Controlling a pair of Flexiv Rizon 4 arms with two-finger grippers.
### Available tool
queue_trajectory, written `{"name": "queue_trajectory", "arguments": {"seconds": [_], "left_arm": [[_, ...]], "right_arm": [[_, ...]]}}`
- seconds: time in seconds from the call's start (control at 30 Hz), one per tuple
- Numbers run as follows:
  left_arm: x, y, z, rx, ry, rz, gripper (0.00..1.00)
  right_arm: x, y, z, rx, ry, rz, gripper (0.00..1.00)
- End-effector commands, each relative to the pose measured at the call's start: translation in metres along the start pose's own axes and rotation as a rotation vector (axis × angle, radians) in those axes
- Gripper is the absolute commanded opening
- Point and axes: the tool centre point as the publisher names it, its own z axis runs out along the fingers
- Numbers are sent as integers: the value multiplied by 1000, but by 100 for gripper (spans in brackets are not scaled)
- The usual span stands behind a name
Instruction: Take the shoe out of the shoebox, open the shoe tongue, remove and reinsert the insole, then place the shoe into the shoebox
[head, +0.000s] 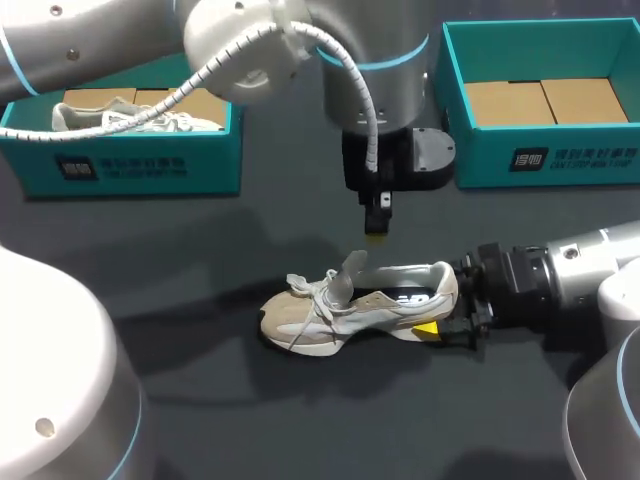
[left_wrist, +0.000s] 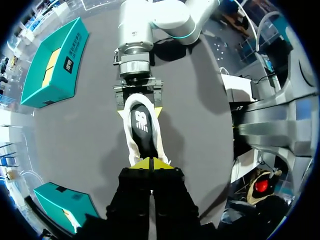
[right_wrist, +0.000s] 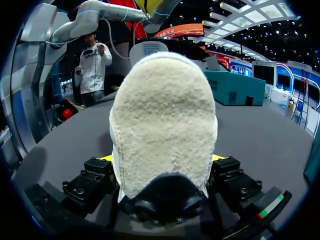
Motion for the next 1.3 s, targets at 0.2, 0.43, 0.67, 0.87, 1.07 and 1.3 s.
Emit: {"name": "queue_trajectory", "arguments": {"seconds": [0.2, 0.43, 0.67, 0.87, 1.07, 1.3], "left_arm": [[6, -5, 19, 3, -29, 8, 0], [4, -8, 25, 3, -4, 22, 0], [-6, -18, 57, 25, 8, 13, 0], [-7, -19, 61, 29, 10, 29, 0], [-7, -19, 61, 29, 10, 29, 0], [-14, -30, 90, 16, 25, 3, 0]], "right_arm": [[0, 0, -1, 4, 1, 1, 0], [0, 0, -1, 4, 1, 1, 0], [0, 0, -1, 4, 1, 1, 0], [0, 0, -1, 4, 1, 1, 0], [0, 0, -1, 4, 1, 1, 0], [0, 0, -1, 4, 1, 1, 0]]}}
